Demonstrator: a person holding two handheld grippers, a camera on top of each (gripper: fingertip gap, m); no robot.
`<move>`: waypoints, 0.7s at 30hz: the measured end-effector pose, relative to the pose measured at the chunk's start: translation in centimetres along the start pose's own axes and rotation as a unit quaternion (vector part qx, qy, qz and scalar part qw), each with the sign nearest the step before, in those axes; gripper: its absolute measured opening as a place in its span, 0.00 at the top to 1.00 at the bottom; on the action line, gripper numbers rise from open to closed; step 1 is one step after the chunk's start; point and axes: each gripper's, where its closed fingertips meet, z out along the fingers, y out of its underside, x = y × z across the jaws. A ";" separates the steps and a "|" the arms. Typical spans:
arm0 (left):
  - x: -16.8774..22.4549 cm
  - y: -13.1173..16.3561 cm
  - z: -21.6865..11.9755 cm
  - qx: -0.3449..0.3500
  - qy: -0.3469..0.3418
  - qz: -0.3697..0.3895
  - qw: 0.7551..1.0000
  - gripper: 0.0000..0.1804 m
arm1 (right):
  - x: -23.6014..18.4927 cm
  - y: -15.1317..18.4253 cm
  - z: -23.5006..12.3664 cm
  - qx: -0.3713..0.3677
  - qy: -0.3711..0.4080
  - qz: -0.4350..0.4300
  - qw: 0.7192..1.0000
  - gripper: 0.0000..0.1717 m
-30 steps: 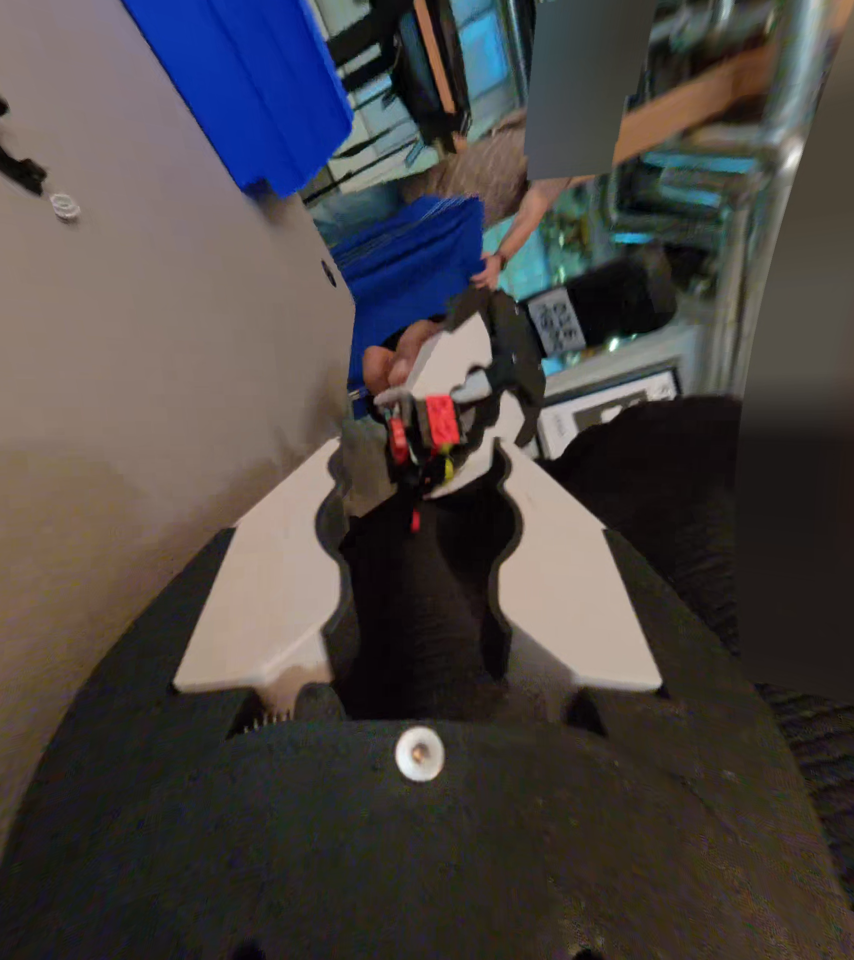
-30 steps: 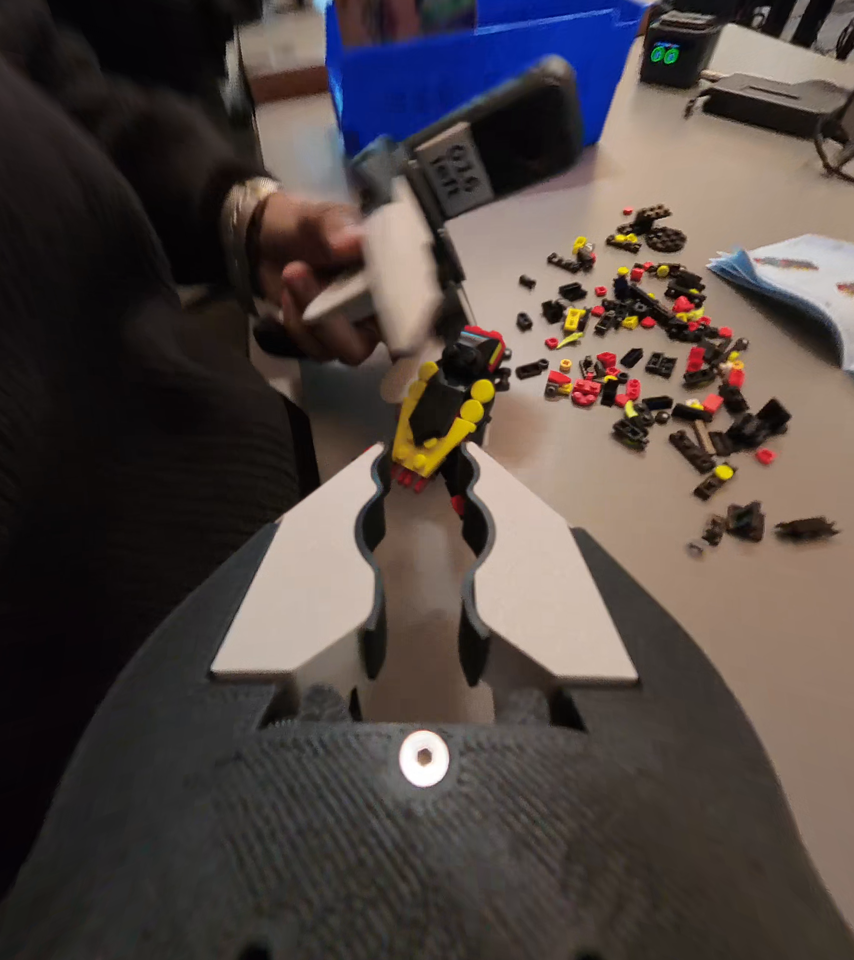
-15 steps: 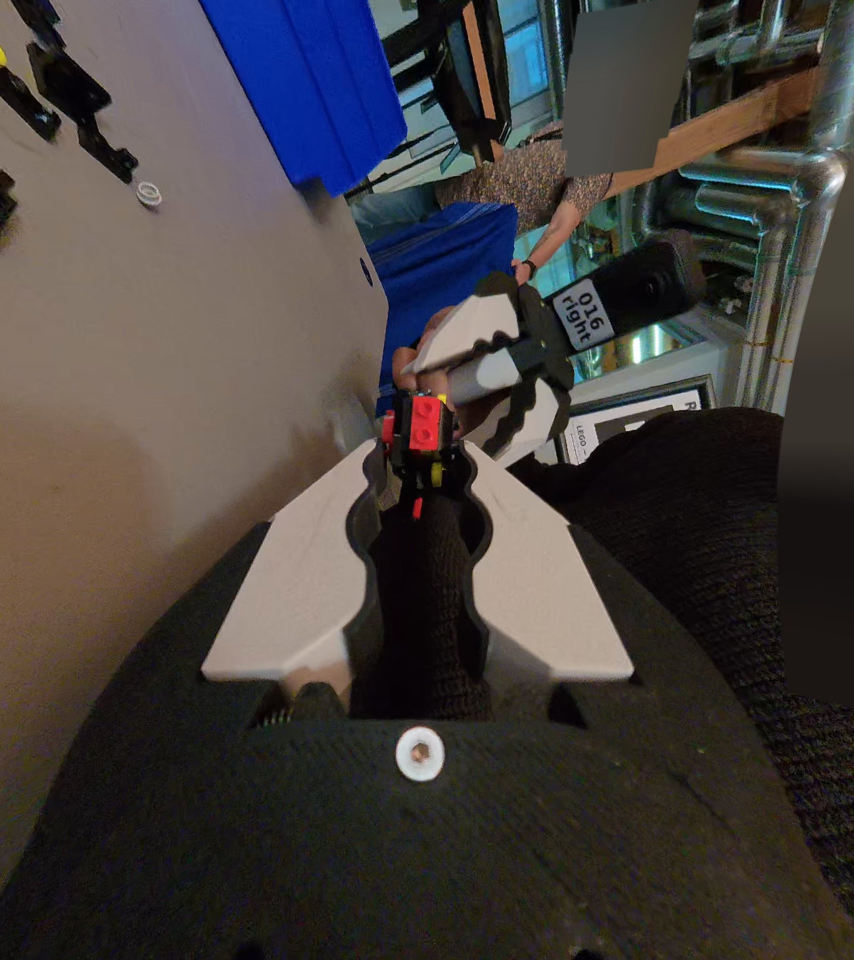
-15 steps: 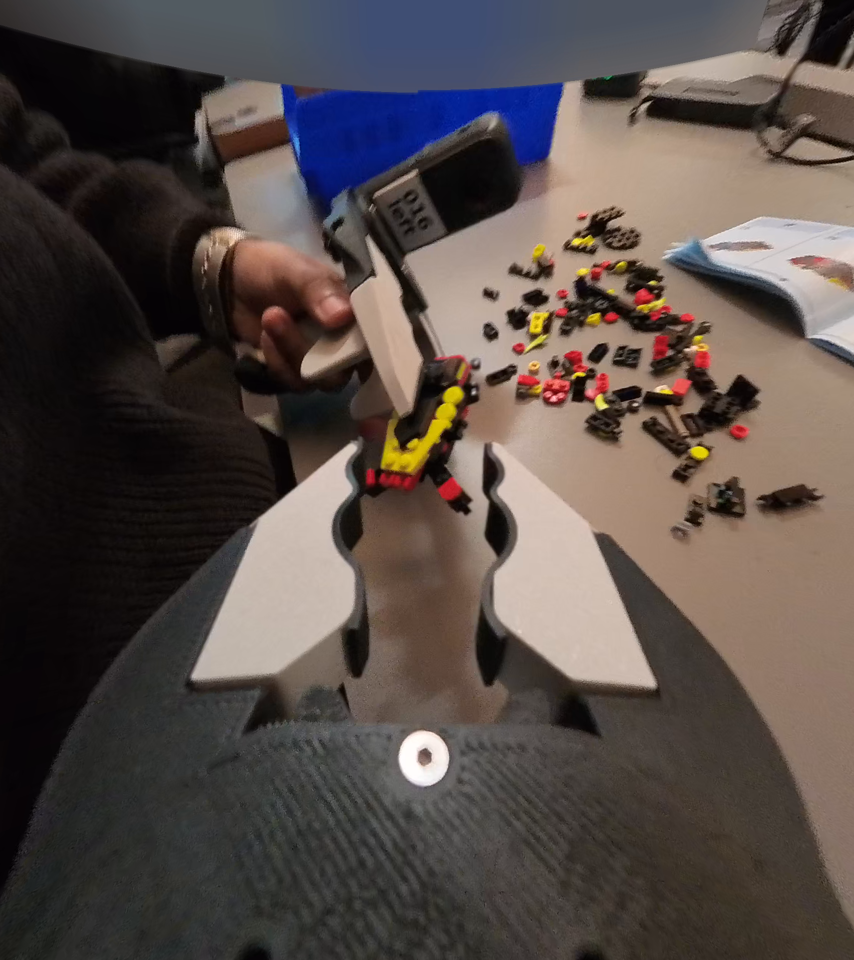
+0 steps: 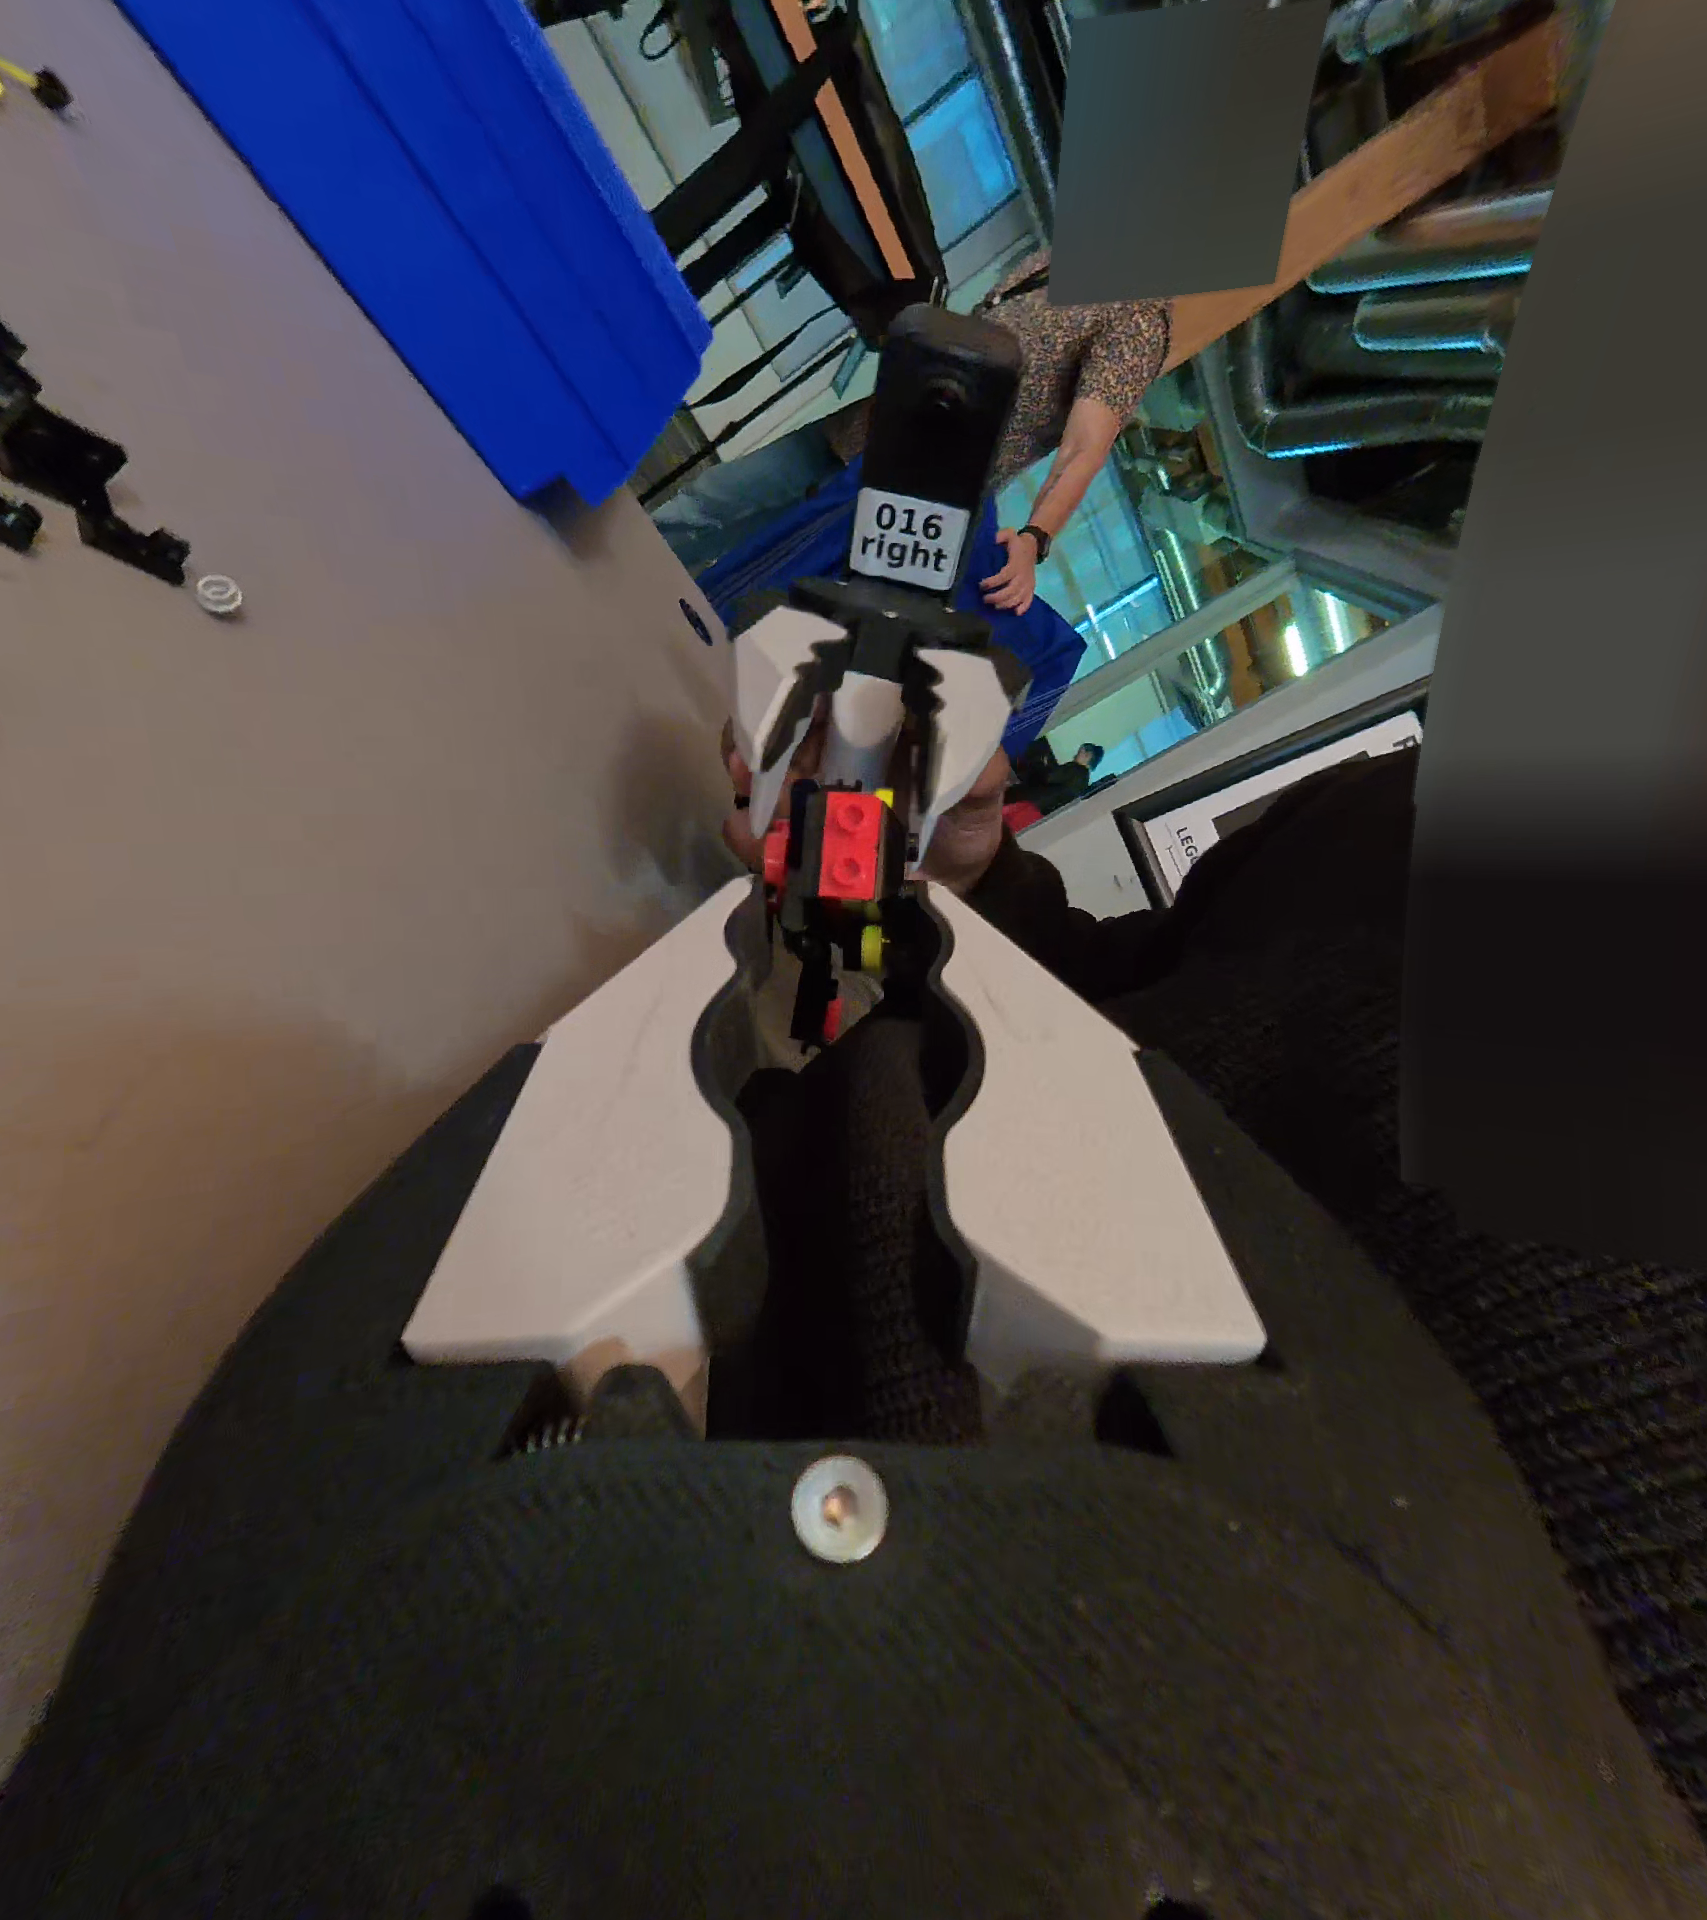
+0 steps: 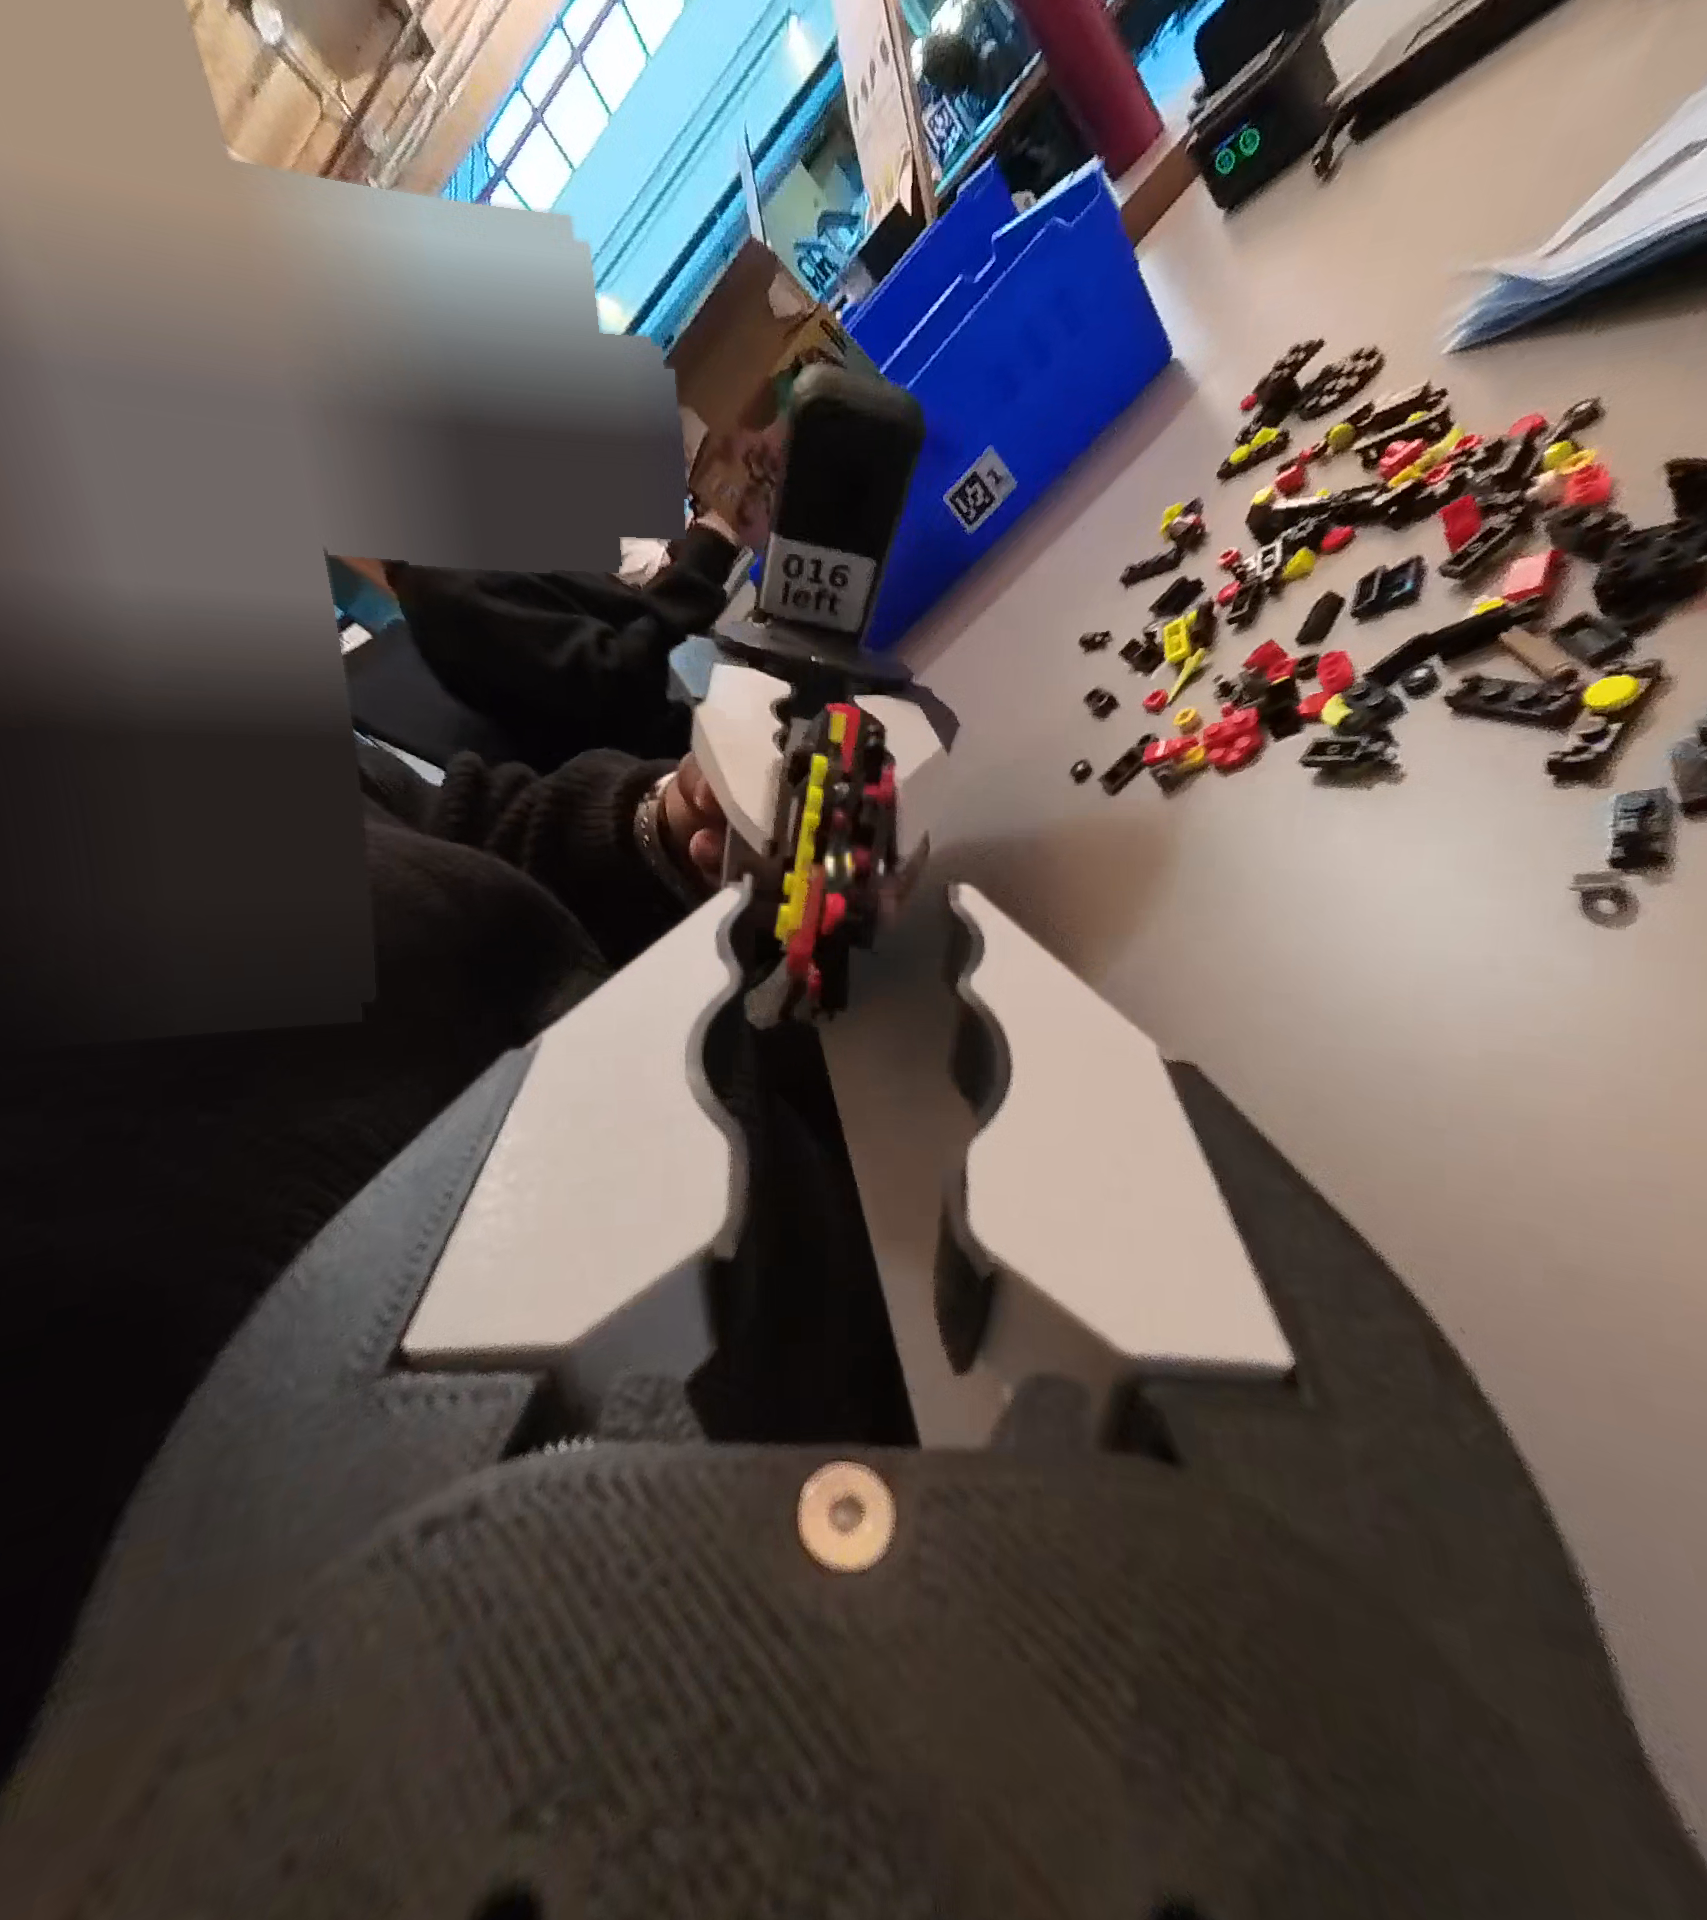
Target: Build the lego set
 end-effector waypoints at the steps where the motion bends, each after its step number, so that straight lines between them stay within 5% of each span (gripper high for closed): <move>1: 0.2 0.0 0.0 0.000 0.001 0.010 1.000 0.88 | 0.0 0.1 0.0 -0.002 0.000 -0.002 1.000 0.82; 21: 1.2 -0.2 -0.1 0.003 0.018 0.022 1.000 0.88 | -1.6 0.6 0.5 -0.009 -0.054 0.028 0.998 0.96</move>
